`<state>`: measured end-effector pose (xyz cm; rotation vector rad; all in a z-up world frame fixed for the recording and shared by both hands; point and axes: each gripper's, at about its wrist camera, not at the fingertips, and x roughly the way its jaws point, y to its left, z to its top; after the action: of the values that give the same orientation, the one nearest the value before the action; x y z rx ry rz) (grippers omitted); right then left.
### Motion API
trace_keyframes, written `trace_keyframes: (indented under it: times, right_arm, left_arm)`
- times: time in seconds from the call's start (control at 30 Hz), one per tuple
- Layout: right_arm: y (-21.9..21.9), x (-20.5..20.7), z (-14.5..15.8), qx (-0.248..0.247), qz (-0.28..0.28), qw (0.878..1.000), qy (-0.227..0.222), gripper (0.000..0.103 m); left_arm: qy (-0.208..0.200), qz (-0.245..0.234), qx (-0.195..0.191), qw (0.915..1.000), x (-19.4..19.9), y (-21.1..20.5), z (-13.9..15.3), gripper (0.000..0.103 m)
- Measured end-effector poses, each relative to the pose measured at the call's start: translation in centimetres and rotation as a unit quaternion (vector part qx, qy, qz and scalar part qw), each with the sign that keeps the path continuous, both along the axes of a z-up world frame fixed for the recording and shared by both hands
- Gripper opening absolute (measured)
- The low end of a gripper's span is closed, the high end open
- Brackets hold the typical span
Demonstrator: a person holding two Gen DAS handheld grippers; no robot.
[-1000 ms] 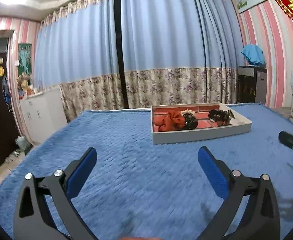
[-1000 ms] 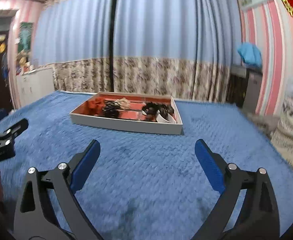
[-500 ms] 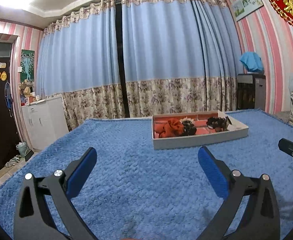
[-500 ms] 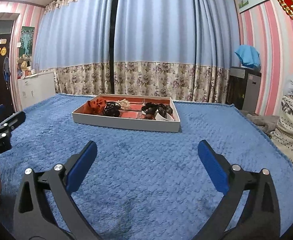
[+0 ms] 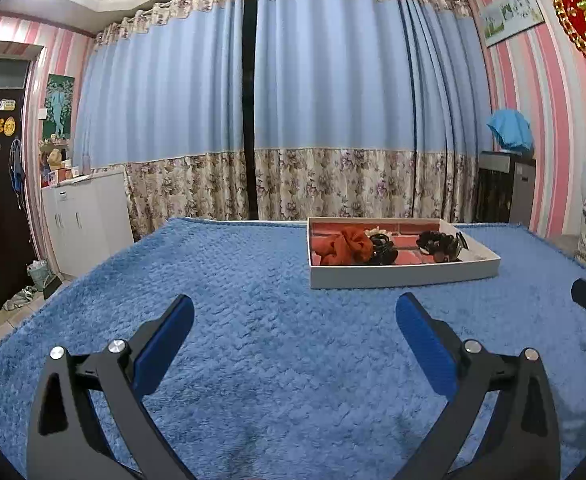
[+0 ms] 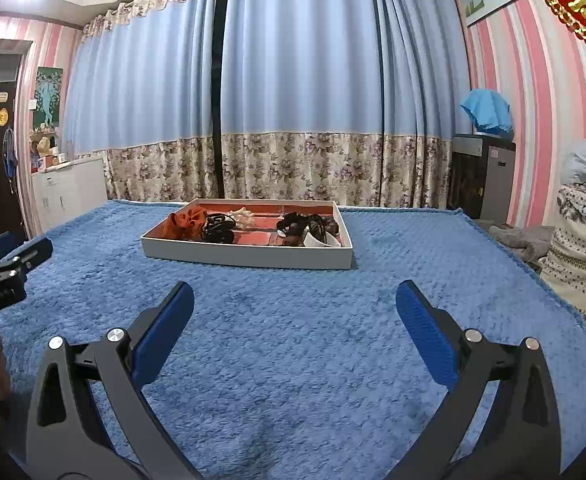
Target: Organize jewelry
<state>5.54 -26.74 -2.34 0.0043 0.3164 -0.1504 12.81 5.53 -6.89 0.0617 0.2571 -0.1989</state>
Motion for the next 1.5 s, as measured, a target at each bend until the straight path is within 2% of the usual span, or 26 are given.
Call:
trace_keyframes:
  times: [1.5]
  right_arm:
    - [-0.04,-0.18,0.07,-0.004,-0.011,1.000,0.002,0.098]
  left_arm:
    - [-0.005,-0.008,0.008,0.9999,-0.40,-0.57,-0.11,0.099]
